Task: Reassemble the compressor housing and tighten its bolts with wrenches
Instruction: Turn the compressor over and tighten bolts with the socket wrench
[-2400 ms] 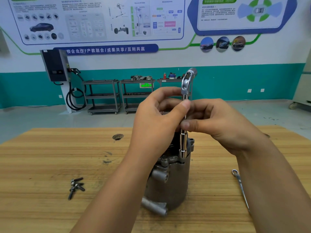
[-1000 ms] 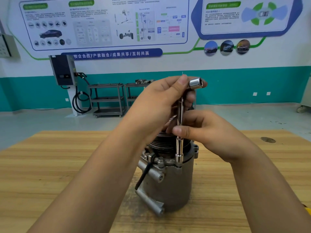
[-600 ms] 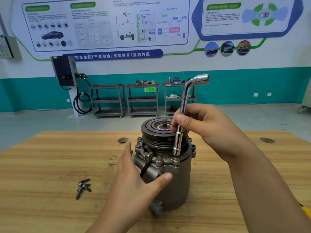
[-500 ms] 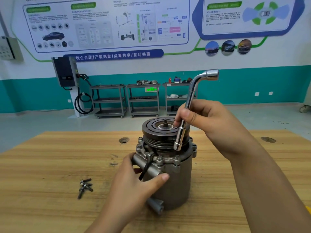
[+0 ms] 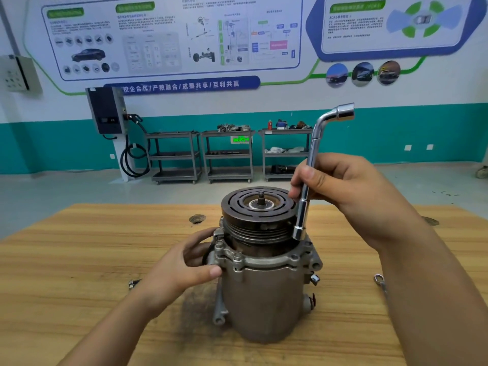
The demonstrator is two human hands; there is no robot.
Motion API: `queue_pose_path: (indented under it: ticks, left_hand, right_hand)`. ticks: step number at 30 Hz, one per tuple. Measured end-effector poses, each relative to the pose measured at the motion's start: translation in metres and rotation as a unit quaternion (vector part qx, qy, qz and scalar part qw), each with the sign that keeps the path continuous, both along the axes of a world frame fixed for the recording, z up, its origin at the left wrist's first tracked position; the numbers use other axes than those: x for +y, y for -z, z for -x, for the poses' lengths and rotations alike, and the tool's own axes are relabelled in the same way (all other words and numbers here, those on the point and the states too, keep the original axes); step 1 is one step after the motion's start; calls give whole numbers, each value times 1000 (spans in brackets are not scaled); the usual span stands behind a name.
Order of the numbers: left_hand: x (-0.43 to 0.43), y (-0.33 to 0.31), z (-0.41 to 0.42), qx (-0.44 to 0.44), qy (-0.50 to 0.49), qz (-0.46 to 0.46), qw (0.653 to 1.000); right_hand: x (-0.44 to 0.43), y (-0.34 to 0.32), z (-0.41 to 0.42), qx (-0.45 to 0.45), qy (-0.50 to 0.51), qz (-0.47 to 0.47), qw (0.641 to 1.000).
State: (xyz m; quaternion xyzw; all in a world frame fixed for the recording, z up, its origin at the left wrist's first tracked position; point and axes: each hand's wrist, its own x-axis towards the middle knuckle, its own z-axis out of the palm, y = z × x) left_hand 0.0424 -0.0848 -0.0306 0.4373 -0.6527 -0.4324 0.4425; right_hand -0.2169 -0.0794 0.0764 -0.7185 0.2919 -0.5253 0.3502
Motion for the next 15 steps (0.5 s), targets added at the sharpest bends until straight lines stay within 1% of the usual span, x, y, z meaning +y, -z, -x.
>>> queue_pose_path:
  ticks: [5,9,11,13,15]
  left_hand:
    - [-3,7,-4,38,16,-1,999]
    - [-2,9,-4,37,6,8,999]
    - [-3,10,-1,45,-29,16,998]
    - [-3,12,4,63,-93,37,993]
    - [-1,14,9,56,-147,59,986]
  right_hand:
    - [2,1,-6,18,-12,3,1000]
    - [3,3,-10,37,-6,9,999]
    - [3,3,-10,45,-3,12,999]
    - [3,3,-11,48,-2,16,999]
    - [2,3,-10,49,-2,19,999]
